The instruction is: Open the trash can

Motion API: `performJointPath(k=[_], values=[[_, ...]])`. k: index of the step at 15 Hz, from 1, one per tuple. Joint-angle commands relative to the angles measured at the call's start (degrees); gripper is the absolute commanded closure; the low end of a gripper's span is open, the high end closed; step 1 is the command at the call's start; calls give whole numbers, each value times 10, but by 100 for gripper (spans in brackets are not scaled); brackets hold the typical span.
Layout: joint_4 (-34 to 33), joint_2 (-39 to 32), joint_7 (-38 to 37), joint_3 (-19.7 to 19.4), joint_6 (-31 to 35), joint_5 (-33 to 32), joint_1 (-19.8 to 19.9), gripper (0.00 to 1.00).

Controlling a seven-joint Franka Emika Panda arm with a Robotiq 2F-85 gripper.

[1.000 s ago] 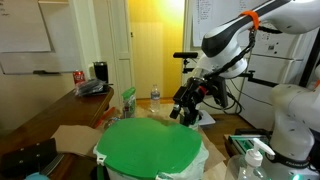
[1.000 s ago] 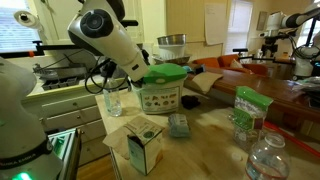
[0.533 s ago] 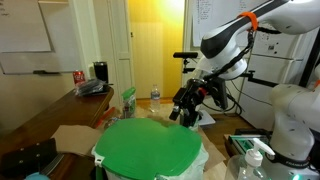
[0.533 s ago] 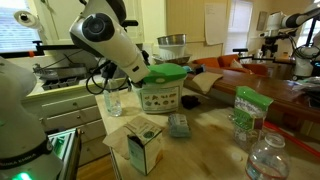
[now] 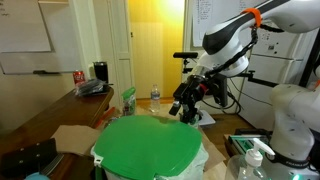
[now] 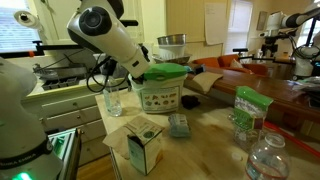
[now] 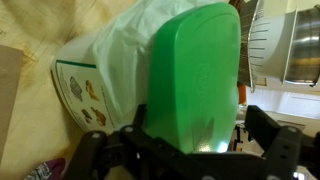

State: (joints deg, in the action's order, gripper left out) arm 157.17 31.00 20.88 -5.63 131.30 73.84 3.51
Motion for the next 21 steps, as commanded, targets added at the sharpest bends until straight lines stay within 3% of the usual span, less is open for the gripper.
performJointPath(k=[1,8,17,21], values=[[1,22,6,8,-7,3,12,0],[-16,42,-11,25,-7,-26,15,0],[-93,9,-30,51,-3,-116,0,0],[-124,-7,-24,51,1,-124,-13,0]])
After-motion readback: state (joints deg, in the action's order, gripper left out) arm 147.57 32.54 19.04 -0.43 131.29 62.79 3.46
